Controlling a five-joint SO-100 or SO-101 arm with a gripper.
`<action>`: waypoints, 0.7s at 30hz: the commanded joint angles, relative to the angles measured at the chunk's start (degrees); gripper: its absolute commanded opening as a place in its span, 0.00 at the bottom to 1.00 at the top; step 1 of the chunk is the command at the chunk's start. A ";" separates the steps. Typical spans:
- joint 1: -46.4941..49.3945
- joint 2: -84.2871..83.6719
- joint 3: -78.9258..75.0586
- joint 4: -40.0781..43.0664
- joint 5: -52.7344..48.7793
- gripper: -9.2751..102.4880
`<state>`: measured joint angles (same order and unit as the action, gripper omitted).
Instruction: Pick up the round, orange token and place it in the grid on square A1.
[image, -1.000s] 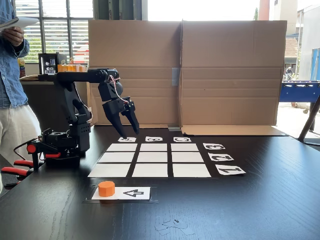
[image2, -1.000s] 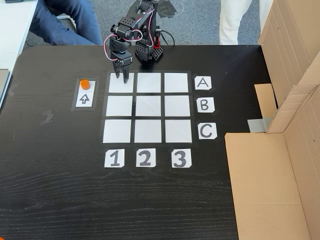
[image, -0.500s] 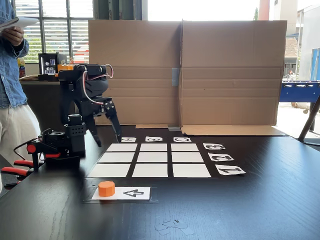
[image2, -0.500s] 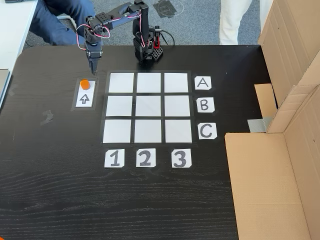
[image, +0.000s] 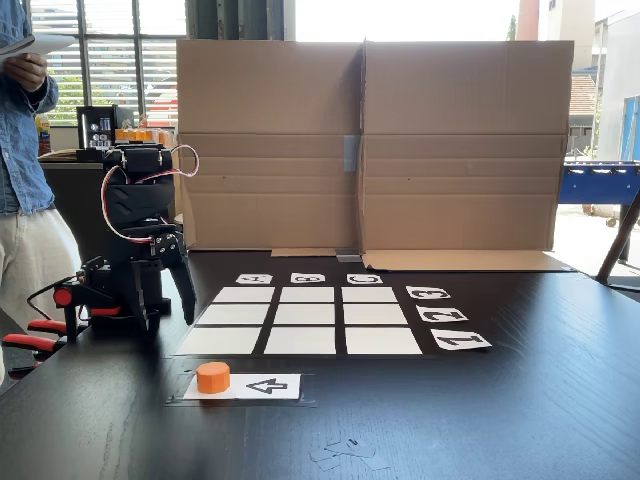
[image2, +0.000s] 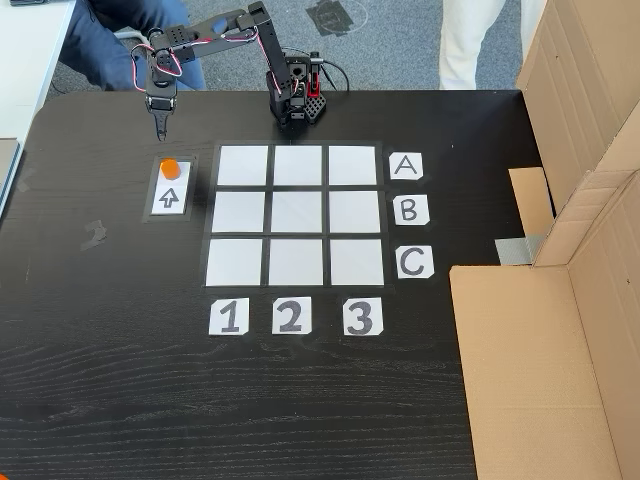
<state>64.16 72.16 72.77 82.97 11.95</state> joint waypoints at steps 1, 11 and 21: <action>-0.70 -3.96 -5.71 -0.62 -0.18 0.28; -5.71 -13.54 -14.15 -1.05 0.44 0.28; -10.02 -15.12 -14.15 -1.32 1.67 0.29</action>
<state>54.93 56.69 60.47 82.00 13.18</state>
